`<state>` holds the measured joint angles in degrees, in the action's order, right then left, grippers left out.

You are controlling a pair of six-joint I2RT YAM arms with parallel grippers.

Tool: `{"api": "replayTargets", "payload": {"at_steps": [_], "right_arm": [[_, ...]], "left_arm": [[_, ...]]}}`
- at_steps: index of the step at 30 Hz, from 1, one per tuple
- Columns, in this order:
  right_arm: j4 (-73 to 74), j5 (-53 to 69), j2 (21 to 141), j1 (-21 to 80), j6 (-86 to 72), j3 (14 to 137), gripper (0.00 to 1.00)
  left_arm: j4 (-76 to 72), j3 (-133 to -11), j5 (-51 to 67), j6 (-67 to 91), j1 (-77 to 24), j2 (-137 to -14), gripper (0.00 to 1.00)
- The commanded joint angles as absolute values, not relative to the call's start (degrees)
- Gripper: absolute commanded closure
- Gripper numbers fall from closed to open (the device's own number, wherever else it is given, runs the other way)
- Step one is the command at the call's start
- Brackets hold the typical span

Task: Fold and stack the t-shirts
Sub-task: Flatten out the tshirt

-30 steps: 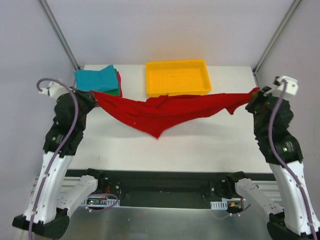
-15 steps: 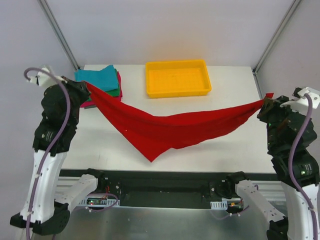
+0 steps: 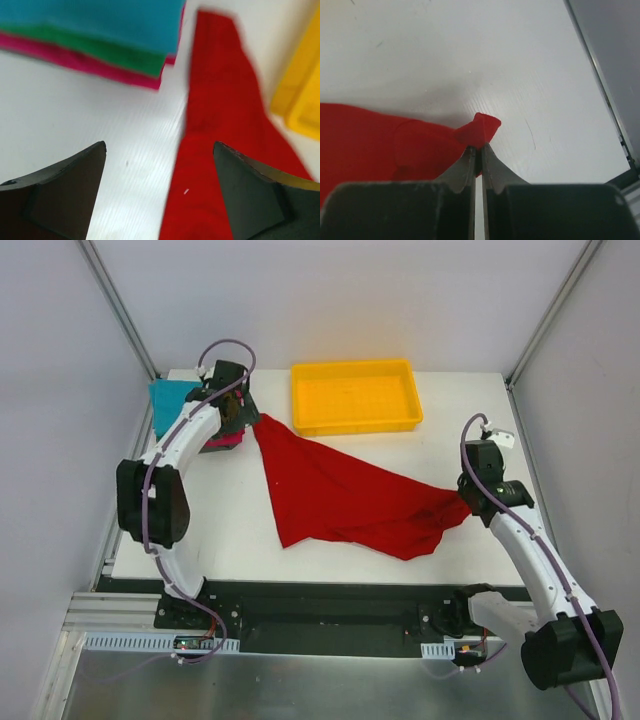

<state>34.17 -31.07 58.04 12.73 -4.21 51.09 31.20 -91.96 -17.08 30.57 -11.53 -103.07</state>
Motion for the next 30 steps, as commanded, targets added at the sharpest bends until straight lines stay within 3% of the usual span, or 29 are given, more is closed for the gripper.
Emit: {"api": "replayTargets", "payload": {"at_steps": [1,8,11,15,24,30], "right_arm": [[30.51,-29.01,56.6,11.52,-6.77,48.53,0.98],[28.21,-23.03,54.67,11.6,-7.73,41.05,0.98],[27.25,-22.15,53.09,11.6,-8.17,38.77,0.97],[26.37,-21.44,51.68,11.6,-8.17,37.71,0.97],[25.93,-21.36,52.3,11.51,-8.0,37.0,0.97],[25.75,-21.27,52.91,11.51,-7.91,36.83,0.97]], "left_arm": [[35.51,-82.57,-11.87,35.76,-12.39,-90.38,0.11],[33.41,-52.95,-8.19,42.35,-26.25,-71.04,0.03],[28.06,-41.25,2.6,45.34,-31.28,-66.2,0.1],[19.8,-31.14,7.99,47.99,-35.06,-59.43,0.15],[4.67,-25.4,12.92,50.18,-35.77,-63.18,0.42],[3.25,-26.46,11.87,50.01,-35.77,-66.0,0.51]]}}
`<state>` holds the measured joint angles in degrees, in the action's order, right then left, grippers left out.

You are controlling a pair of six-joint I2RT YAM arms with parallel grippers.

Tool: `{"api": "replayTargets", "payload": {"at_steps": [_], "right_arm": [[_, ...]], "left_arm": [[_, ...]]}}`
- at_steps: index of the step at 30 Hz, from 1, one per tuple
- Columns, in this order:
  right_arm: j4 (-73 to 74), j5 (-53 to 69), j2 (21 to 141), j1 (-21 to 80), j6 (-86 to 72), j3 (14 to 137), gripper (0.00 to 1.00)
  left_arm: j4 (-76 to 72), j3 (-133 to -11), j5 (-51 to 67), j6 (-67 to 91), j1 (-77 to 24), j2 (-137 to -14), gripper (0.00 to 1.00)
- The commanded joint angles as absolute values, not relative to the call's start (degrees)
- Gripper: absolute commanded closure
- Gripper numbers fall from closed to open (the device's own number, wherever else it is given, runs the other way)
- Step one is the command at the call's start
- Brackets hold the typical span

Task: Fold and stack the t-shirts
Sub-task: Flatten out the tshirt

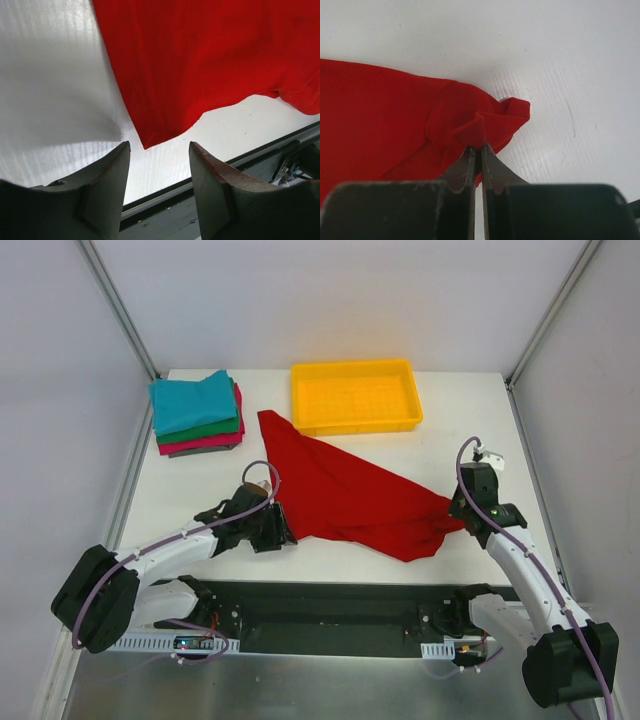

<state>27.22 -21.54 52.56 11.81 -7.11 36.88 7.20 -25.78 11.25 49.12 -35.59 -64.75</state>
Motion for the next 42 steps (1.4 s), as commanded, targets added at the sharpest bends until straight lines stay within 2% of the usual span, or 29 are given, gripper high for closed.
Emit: {"api": "replayTargets", "payload": {"at_steps": [1,6,10,12,13,21,26,32,42], "right_arm": [[25.75,-21.44,53.08,11.6,-7.82,36.91,0.97],[25.66,-21.36,53.0,11.51,-7.65,36.83,0.97],[25.66,-21.45,53.0,11.6,-7.47,36.91,0.97],[25.66,-21.53,53.08,11.51,-7.47,36.91,0.97],[25.75,-21.62,53.0,11.51,-7.38,36.91,0.97],[24.79,-18.82,50.81,11.51,-5.81,36.83,0.98],[25.66,-16.7,46.85,11.6,-4.48,39.98,0.99],[28.47,-18.28,45.7,11.51,-2.82,51.31,0.99],[37.43,-19.6,46.32,11.51,-2.02,80.74,0.99]], "left_arm": [[3.08,-26.54,11.95,50.1,-35.77,-66.35,0.54],[2.02,-26.81,13.1,50.98,-35.77,-67.5,0.75],[2.2,-26.54,13.18,51.15,-35.77,-65.75,0.84],[2.55,-26.46,12.92,51.5,-35.77,-64.61,0.97],[2.81,-26.46,12.22,51.59,-35.77,-64.25,1.0],[5.1,-27.86,8.62,50.54,-35.77,-57.93,1.0],[8.69,-35.05,4.4,47.21,-35.6,-51.86,1.0],[17.48,-47.96,-8.51,43.16,-34.63,-48.87,1.0],[21.53,-77.23,-26.45,30.51,-32.78,-47.29,1.0]]}}
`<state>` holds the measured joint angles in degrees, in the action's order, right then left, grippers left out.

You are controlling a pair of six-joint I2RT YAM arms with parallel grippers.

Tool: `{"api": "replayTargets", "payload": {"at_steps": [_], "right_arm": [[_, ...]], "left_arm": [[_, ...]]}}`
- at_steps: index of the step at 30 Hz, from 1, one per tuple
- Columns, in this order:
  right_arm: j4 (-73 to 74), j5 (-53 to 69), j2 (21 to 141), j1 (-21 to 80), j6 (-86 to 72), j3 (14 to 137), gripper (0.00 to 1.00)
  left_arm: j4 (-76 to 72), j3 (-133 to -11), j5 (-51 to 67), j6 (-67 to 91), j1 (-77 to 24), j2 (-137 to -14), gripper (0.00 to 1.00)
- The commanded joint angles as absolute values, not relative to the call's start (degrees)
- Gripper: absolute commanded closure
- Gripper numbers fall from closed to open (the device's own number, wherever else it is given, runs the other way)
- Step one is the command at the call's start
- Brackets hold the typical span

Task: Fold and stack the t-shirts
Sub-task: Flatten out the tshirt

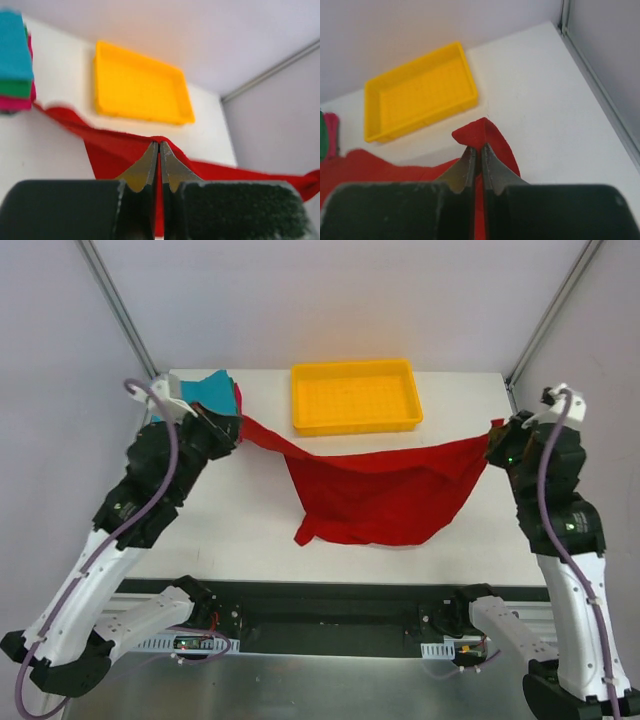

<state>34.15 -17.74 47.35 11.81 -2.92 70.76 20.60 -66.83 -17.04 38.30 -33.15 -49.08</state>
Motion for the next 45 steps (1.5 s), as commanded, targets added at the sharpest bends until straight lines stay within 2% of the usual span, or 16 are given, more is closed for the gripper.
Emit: {"api": "replayTargets", "payload": {"at_steps": [1,8,14,21,24,28,31,36,40,45], "right_arm": [[38.14,-19.34,46.23,11.6,-1.67,84.25,0.99],[42.53,-9.06,47.72,11.51,-0.7,108.76,0.99],[48.16,-8.09,52.55,11.51,-0.88,130.31,0.99],[46.23,-9.84,53.43,11.6,-0.97,132.54,0.99],[45.71,-11.85,55.28,11.6,-0.44,132.54,0.99],[44.38,-19.49,59.67,11.6,4.3,128.51,0.99],[40.63,-23.72,61.96,11.51,5.97,114.48,1.0],[29.19,-27.59,66.25,11.43,3.7,91.88,0.99],[22.96,-27.34,74.51,11.08,0.36,80.36,0.99],[21.27,-24.36,88.13,10.99,-3.33,77.52,0.99]], "left_arm": [[21.79,-80.91,-26.54,29.37,-32.78,-47.2,1.0],[23.38,-97.01,-19.61,24.35,-32.87,-45.88,1.0],[25.14,-108.44,-14.51,23.64,-32.87,-46.84,1.0],[25.58,-112.23,-13.71,24.0,-32.87,-49.48,1.0],[25.58,-111.89,-18.52,23.21,-32.87,-51.41,1.0],[25.4,-109.34,-32.31,21.28,-32.78,-57.11,1.0],[25.05,-105.22,-39.28,20.82,-31.13,-63.52,1.0],[24.26,-92.22,-17.87,33.91,-13.65,-74.85,1.0],[17.77,-85.96,-11.53,31.82,-12.13,-88.38,1.0],[17.4,-87.89,-8.0,31.38,-11.95,-104.83,1.0]]}}
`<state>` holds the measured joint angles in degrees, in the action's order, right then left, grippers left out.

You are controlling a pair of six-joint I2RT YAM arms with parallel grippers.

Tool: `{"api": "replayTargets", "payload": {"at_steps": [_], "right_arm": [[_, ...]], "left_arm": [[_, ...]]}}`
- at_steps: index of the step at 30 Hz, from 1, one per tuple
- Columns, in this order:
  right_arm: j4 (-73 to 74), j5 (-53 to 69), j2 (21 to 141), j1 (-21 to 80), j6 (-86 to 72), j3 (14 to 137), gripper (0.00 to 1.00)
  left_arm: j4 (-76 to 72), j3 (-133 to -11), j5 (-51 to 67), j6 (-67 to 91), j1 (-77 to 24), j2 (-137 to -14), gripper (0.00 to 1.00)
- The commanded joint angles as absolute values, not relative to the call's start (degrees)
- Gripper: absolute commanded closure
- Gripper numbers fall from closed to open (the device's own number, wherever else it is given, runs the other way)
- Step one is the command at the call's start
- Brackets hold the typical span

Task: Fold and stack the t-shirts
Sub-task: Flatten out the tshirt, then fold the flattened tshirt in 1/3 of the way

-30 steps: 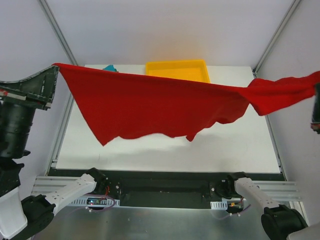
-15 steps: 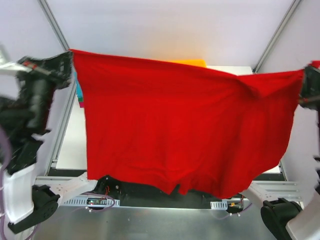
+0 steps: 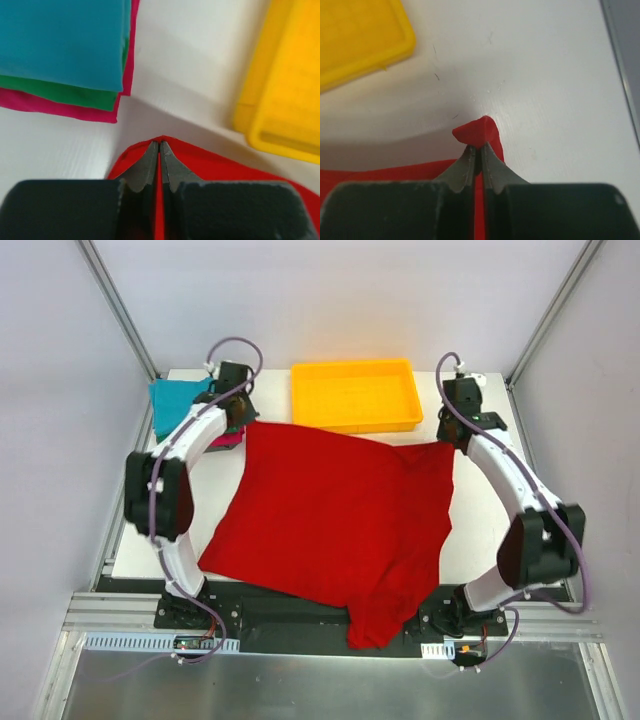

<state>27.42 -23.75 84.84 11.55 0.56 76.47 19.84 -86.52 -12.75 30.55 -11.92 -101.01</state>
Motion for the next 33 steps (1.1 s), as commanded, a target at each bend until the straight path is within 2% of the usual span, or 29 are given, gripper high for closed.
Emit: {"api": "replayTargets", "payload": {"at_steps": [1,6,11,20,26,33], "right_arm": [[21.36,-23.56,90.42,10.99,-3.77,77.61,0.99],[20.92,-20.66,97.46,11.07,-5.36,77.17,0.99],[21.27,-18.11,96.86,11.16,-6.5,74.98,0.99],[25.74,-14.07,78.86,12.74,-8.52,60.49,0.99],[31.37,-15.2,66.82,17.83,-13.09,51.69,0.99],[38.75,-19.33,57.49,26.36,-19.76,47.64,0.99]], "left_arm": [[17.32,-88.06,-8.0,31.72,-11.87,-106.94,1.0],[17.31,-89.12,-9.67,31.64,-11.52,-112.93,1.0],[17.31,-88.16,-9.41,31.73,-10.72,-113.38,1.0],[16.79,-78.58,-11.34,33.05,-10.02,-104.42,1.0],[16.7,-73.57,-11.78,33.13,-9.23,-99.76,1.0],[16.7,-67.95,-12.83,32.78,-8.79,-94.4,1.0]]}}
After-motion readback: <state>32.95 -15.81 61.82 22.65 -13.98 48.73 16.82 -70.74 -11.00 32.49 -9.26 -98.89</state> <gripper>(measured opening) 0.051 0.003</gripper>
